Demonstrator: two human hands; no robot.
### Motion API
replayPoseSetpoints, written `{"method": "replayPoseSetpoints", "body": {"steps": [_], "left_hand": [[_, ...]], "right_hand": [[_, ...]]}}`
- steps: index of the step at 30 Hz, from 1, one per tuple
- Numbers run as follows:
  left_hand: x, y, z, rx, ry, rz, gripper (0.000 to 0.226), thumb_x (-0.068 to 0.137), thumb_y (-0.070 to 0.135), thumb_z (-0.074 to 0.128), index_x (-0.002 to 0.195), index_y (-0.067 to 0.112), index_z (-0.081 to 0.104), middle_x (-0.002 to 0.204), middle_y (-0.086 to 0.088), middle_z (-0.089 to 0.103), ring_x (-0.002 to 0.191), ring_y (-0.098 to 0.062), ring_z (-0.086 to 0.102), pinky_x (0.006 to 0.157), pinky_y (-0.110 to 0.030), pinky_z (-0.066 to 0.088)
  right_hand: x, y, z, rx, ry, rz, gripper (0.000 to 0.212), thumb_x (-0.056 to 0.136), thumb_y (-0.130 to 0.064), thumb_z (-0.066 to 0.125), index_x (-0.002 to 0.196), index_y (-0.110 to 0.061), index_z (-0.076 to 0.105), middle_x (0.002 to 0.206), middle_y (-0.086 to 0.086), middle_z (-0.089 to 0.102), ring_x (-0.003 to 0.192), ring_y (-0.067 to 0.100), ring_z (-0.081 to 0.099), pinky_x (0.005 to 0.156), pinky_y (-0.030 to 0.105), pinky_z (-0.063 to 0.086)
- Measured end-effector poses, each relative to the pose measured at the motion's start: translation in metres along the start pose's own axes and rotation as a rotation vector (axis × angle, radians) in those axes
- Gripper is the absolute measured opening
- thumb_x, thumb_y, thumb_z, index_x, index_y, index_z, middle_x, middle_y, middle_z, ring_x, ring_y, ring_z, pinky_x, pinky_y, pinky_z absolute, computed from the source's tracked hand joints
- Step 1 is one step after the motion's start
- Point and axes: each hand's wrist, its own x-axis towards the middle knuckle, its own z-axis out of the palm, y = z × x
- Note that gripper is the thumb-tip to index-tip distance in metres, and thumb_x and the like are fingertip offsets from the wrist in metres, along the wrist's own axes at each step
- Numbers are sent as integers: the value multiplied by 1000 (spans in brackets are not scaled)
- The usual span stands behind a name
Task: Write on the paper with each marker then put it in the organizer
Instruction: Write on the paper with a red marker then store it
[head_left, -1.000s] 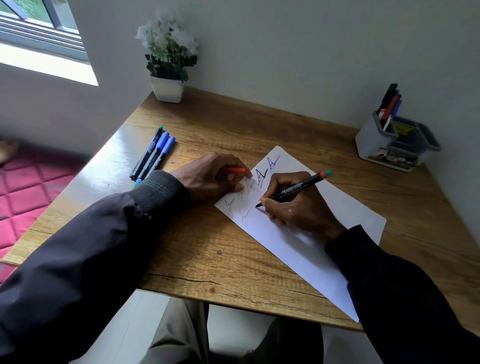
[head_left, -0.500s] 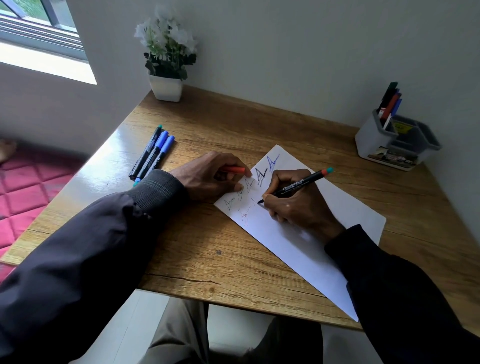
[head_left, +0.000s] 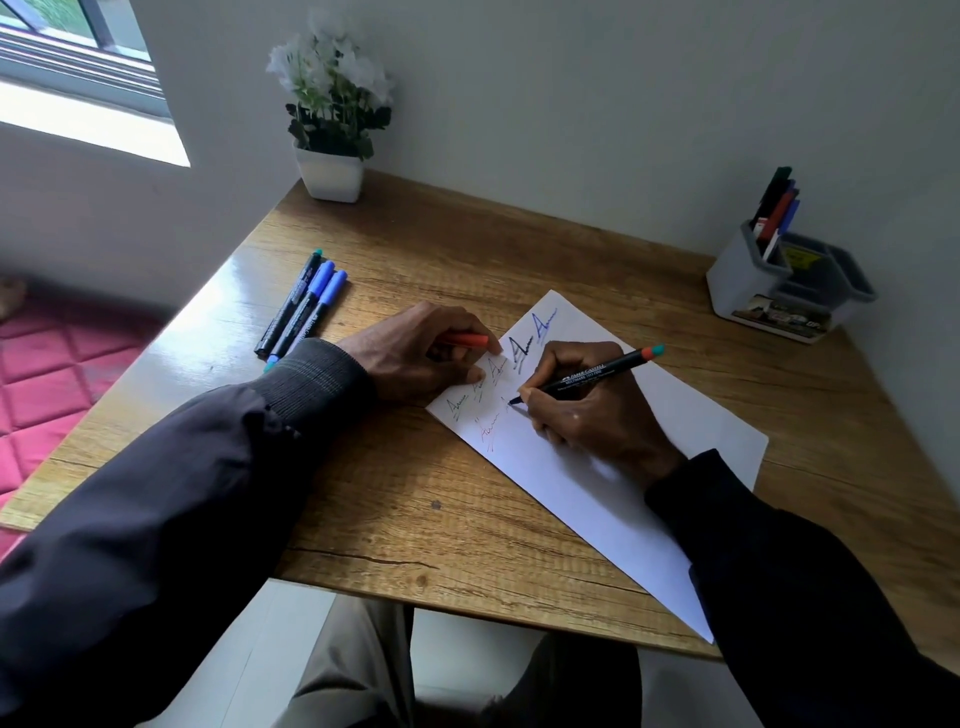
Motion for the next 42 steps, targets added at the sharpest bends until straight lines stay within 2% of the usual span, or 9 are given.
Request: {"method": "replayPoseSetpoints", "body": {"steps": [4, 9, 19, 24, 35, 42], "left_hand": [[0, -1, 0, 8, 3, 4, 34, 94, 26, 68, 127, 23, 63, 132, 3, 61, 90, 4, 62, 67, -7, 53], [1, 0, 0, 18, 3, -4, 36, 94, 26, 68, 129, 22, 62, 134, 3, 61, 87, 4, 61, 67, -6, 53], [1, 0, 1, -5, 1, -27, 34, 94, 27, 68, 128, 24, 63, 134, 4, 60, 86, 3, 62, 64, -9, 54], [0, 2, 0, -9, 3, -31, 35, 94, 27, 68, 128, 24, 63, 133, 5, 61, 91, 2, 63, 69, -9, 56], [-1, 5, 0, -18, -2, -45, 35, 95, 26, 68, 129, 23, 63, 132, 4, 60, 83, 3, 62, 64, -9, 54], [-1, 5, 0, -5, -4, -39, 35, 95, 26, 67, 129, 22, 62, 134, 3, 60, 84, 3, 61, 64, -8, 53]], "right_hand": [[-2, 0, -1, 29, 52, 15, 24, 89, 9, 69, 71, -5, 63, 55, 10, 65, 40, 17, 58, 41, 22, 43], [0, 0, -3, -20, 12, 4, 22, 85, 13, 70, 70, -1, 64, 54, 5, 65, 39, 14, 59, 44, 18, 44], [0, 0, -1, -31, 27, 14, 28, 84, 13, 70, 67, -8, 62, 52, 1, 64, 38, 13, 58, 43, 18, 43], [0, 0, -1, -15, 60, 20, 22, 85, 13, 69, 69, 0, 61, 52, 10, 63, 37, 17, 57, 40, 19, 41], [1, 3, 0, -3, 120, 62, 17, 87, 10, 69, 72, 6, 60, 55, 16, 64, 37, 20, 56, 37, 21, 40], [2, 4, 0, -29, 142, 73, 18, 89, 4, 70, 74, -2, 62, 58, 16, 66, 40, 21, 59, 39, 23, 43]]}}
